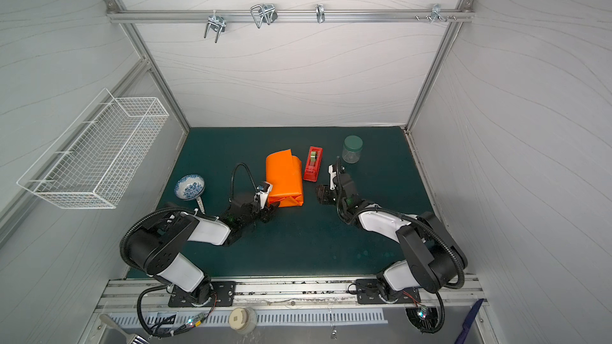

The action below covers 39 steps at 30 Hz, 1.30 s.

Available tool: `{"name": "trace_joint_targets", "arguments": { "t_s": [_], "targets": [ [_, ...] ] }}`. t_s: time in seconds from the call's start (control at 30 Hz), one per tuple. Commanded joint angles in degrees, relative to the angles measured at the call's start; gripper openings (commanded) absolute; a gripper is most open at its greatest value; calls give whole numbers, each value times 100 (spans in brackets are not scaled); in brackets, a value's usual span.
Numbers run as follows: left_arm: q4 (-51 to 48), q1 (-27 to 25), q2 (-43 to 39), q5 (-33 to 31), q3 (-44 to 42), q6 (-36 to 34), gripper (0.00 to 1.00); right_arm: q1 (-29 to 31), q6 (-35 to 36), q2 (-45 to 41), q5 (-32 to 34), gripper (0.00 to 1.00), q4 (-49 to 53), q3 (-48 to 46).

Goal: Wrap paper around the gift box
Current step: 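Move the right gripper away from the box toward the red tape dispenser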

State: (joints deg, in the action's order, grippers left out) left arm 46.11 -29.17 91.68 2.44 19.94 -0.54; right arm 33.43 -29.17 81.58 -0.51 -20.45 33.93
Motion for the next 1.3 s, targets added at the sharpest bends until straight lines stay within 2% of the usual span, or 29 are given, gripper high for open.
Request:
{"name": "trace_joint_targets", "arguments": {
  "t_s": [0.0,0.37,0.57,0.93,1.27],
  "targets": [
    [112,35,42,40,204,59,61,-65,-97,30,-147,54,209,133],
    [92,45,8,31,196,88,60,-210,-71,108,-185,54,286,225],
    [83,43,8,46,189,82,60,-488,-131,285,-429,55,754,729],
    [66,43,21,55,193,79,60,-987,-539,1724,-1994,43,1640,2458],
    [74,52,23,68,185,78,60,-1073,-852,2727,-2538,35,1793,3291]
  ]
}}
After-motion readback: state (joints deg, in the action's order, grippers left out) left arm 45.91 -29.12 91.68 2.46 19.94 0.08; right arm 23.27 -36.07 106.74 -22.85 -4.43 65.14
